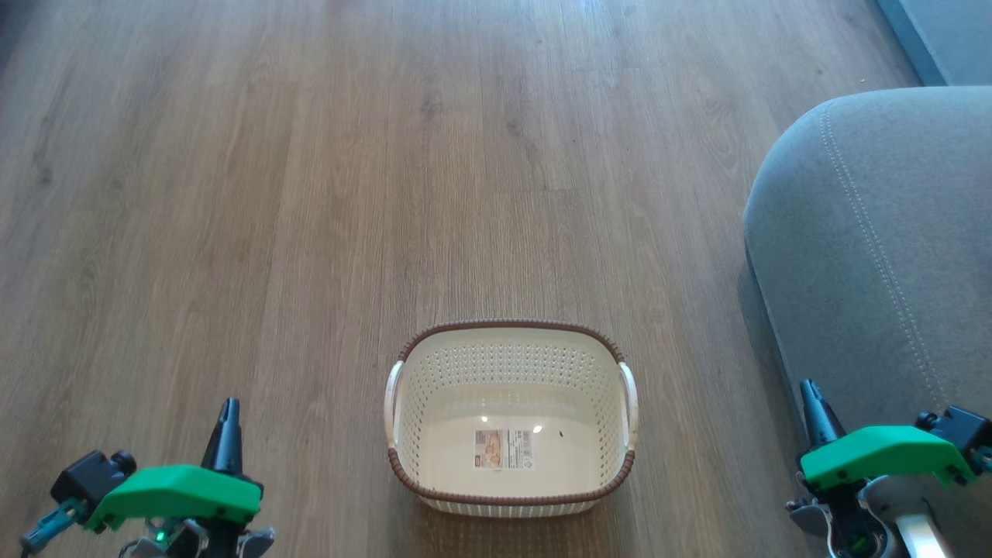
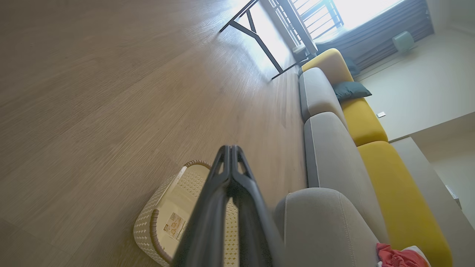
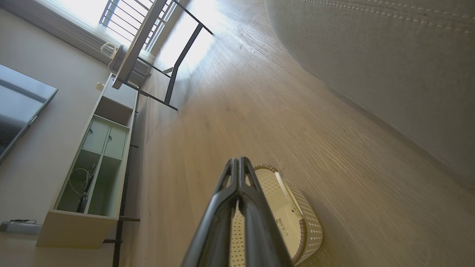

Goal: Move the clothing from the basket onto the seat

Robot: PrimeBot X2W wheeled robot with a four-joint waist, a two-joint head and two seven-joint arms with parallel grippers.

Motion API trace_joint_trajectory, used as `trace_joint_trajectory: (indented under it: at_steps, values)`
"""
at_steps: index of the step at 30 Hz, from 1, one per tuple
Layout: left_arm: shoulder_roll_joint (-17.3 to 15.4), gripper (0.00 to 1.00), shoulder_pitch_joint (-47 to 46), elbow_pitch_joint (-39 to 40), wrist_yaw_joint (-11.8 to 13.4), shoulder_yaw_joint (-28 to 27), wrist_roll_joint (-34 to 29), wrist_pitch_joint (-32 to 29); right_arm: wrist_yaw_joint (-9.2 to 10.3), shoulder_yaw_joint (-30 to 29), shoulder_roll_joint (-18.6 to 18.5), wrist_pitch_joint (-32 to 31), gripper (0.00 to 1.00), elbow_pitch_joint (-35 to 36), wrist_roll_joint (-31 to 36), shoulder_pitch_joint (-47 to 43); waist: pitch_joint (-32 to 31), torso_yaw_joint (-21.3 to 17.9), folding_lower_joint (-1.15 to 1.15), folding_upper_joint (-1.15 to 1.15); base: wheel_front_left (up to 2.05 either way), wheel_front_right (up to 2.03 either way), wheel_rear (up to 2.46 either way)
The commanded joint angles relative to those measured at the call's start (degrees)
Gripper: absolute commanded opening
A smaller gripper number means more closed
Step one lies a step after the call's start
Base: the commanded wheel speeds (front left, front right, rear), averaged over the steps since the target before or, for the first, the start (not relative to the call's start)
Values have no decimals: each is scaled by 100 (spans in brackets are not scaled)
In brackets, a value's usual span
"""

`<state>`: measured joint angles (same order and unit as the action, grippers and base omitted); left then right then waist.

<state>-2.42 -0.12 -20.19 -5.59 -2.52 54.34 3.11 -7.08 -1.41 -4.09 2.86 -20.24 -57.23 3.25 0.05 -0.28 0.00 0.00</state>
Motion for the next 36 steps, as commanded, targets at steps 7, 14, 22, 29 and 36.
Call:
trace_joint_trajectory:
  at_steps: [7,14,22,29,36]
  values:
    - [-33,0,-386,265,-74,-172,550,-132,-25,-41,7,-127,0,274,-510,277,2,4,0,0,0,0,0]
    - [-35,0,-418,315,-91,-205,1011,-250,-27,-109,23,-243,0,324,-936,280,3,7,0,0,0,0,0]
    - [-37,0,-454,371,-110,-242,1539,-386,-30,-186,42,-375,0,380,-1423,282,5,11,0,0,0,0,0]
    - [-39,0,-481,414,-124,-270,1933,-487,-32,-243,56,-473,0,423,-1786,284,6,14,0,0,0,0,0]
    - [-40,0,-512,463,-140,-303,2394,-605,-34,-311,72,-589,0,472,-2212,287,8,18,0,0,0,0,0]
